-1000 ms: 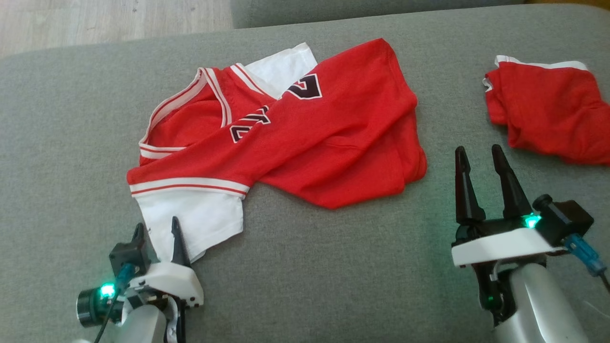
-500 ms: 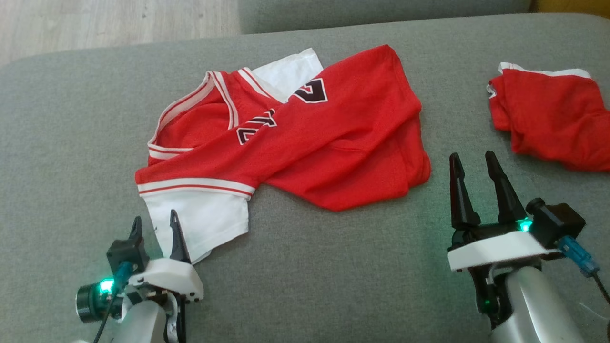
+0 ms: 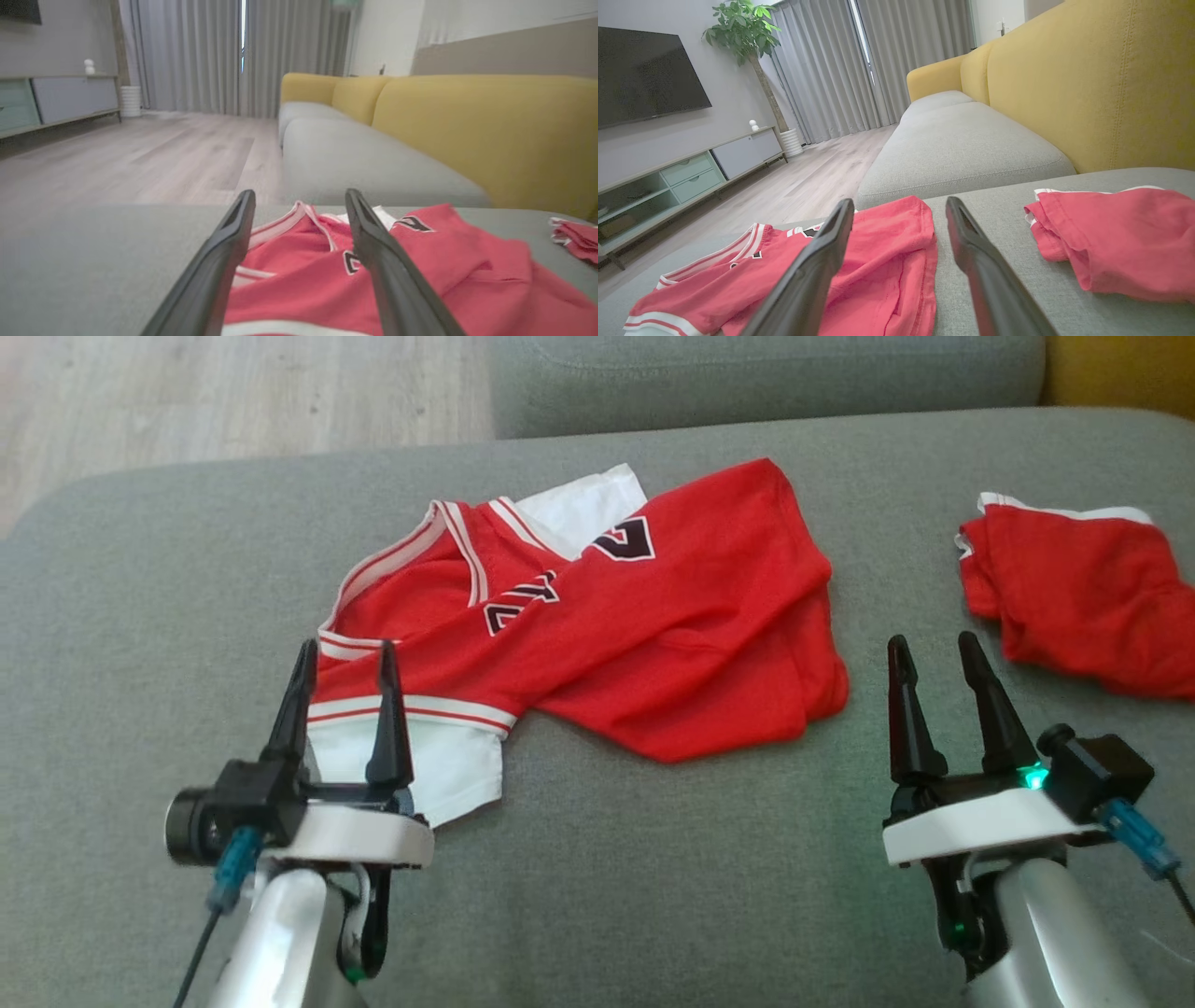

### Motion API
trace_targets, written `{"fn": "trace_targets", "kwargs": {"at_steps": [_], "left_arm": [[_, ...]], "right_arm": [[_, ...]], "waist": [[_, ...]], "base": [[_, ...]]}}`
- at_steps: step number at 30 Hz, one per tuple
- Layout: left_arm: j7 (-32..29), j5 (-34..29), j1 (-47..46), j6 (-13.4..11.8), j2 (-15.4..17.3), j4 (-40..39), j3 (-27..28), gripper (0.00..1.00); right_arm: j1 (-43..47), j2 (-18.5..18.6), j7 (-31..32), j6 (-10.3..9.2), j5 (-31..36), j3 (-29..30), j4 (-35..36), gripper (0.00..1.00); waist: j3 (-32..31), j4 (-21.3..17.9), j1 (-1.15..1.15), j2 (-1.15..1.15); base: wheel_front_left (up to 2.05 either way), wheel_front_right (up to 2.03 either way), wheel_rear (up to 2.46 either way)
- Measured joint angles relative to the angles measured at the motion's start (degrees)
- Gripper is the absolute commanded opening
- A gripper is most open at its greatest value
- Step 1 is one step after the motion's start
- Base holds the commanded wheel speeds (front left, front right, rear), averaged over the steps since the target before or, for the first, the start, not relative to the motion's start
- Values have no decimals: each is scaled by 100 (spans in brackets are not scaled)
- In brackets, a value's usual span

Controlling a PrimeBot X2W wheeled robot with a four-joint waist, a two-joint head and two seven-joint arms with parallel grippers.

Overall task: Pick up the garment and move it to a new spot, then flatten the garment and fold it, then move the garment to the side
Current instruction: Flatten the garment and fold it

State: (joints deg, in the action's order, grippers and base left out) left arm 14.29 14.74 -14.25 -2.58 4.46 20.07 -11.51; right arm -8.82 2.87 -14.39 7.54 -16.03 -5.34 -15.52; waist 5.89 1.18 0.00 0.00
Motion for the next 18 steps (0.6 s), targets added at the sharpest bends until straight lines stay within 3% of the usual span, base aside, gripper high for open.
{"fn": "trace_targets", "kwargs": {"at_steps": [7, 18], "left_arm": [[34, -242, 696, 107, -2, -754, -13, 100], [35, -332, 843, 214, -93, -913, -120, 100]], "right_arm": [[34, 0, 0, 0, 5, -9, -1, 100], [111, -1, 2, 0, 68, -4, -162, 100]], "waist": [[-180, 80, 0, 0], [-84, 257, 0, 0]], "base": [[0, 0, 0], [0, 0, 0]]}}
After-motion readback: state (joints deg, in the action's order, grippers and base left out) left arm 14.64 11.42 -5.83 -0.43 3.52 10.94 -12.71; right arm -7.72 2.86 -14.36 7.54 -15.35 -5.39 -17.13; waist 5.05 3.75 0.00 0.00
